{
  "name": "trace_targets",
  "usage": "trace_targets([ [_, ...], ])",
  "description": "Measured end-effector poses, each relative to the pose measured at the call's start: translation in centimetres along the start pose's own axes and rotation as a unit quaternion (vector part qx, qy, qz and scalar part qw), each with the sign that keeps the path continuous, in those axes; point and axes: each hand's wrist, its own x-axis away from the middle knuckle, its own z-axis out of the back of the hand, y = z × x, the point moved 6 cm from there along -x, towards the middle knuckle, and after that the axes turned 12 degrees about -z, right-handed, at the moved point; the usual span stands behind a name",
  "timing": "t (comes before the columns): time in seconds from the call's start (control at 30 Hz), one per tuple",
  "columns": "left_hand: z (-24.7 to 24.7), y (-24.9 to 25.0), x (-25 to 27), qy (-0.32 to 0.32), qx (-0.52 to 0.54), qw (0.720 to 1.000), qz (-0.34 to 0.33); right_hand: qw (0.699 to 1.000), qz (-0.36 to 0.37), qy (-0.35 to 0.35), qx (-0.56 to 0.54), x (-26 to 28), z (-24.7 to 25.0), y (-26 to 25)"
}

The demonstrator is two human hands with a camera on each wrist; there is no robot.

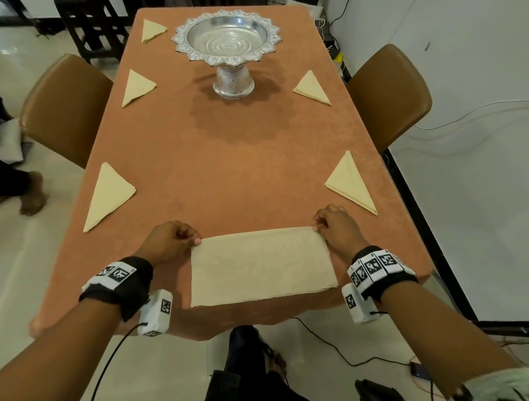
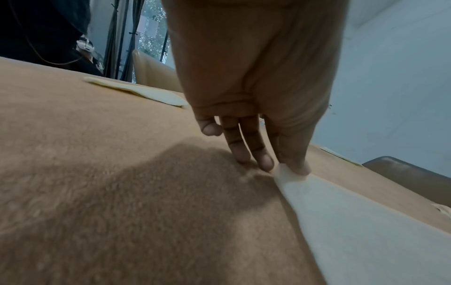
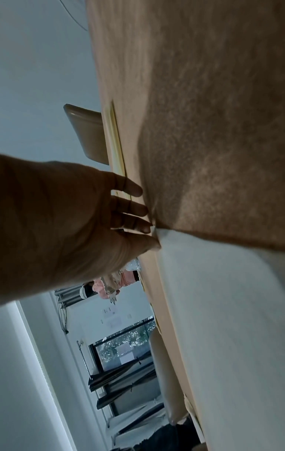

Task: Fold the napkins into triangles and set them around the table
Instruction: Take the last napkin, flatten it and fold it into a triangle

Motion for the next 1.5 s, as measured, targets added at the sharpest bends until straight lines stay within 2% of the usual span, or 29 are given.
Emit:
trace_targets([
  [0.27,0.1,-0.7,-1.3,-0.006,-0.062,0.998,-0.027,0.999,0.009,0.015,0.037,-0.4,-0.1,-0.6],
  [0.33,0.6,-0.4,-1.0,0.033,-0.093,0.995,-0.029,0.998,0.007,0.026,0.05,-0.1,0.3,-0.9],
  [0.4,1.1,0.1,0.3,0.099,-0.115,0.988,-0.044,0.996,0.006,0.062,0.058,1.0,0.9,-1.2],
  [0.5,-0.2,2.6,2.9,0.161,-0.154,0.97,-0.097,0.992,0.015,0.126,0.008,4.0,1.1,-2.5],
  [0.6,-5.1,5.1,3.8,0.12,-0.179,0.969,-0.117,0.991,0.066,0.113,-0.012,6.8,-2.0,-5.9],
  [0.67,-8.7,5.9,3.5,0.086,-0.196,0.971,-0.103,0.993,0.081,0.086,0.008,7.8,-5.0,-7.9],
  [0.77,-12.0,5.1,3.7,0.052,-0.224,0.972,-0.051,0.996,0.058,0.024,0.069,8.3,-8.8,-8.4],
  [0.83,-12.6,4.1,4.1,0.061,-0.245,0.967,-0.036,0.994,0.052,0.019,0.099,8.4,-9.7,-7.1],
  [0.9,-12.5,3.6,4.2,0.072,-0.254,0.964,-0.03,0.993,0.026,0.034,0.109,8.0,-8.9,-4.7],
  [1.0,-12.6,3.3,4.3,0.072,-0.251,0.965,-0.019,0.989,-0.071,0.04,0.123,6.5,-6.5,-0.4],
  [1.07,-12.6,3.4,4.3,0.075,-0.251,0.965,-0.02,0.984,-0.108,0.055,0.131,6.1,-5.4,-0.4],
  [1.13,-12.5,3.5,4.3,0.081,-0.254,0.964,-0.021,0.99,-0.043,0.085,0.101,6.6,-5.7,-4.4],
  [1.2,-12.6,3.4,4.3,0.085,-0.256,0.963,-0.021,0.993,0.045,0.051,0.092,7.6,-8.4,-8.7],
  [1.23,-12.6,3.4,4.3,0.084,-0.257,0.963,-0.021,0.993,0.061,0.023,0.096,8.1,-9.6,-9.7],
  [1.33,-12.6,3.3,4.3,0.091,-0.261,0.961,-0.024,0.992,0.029,0.026,0.12,7.3,-9.6,-7.1],
  [1.5,-12.6,3.6,4.3,0.091,-0.26,0.961,-0.026,0.986,-0.08,0.054,0.138,5.5,-5.5,0.7],
])
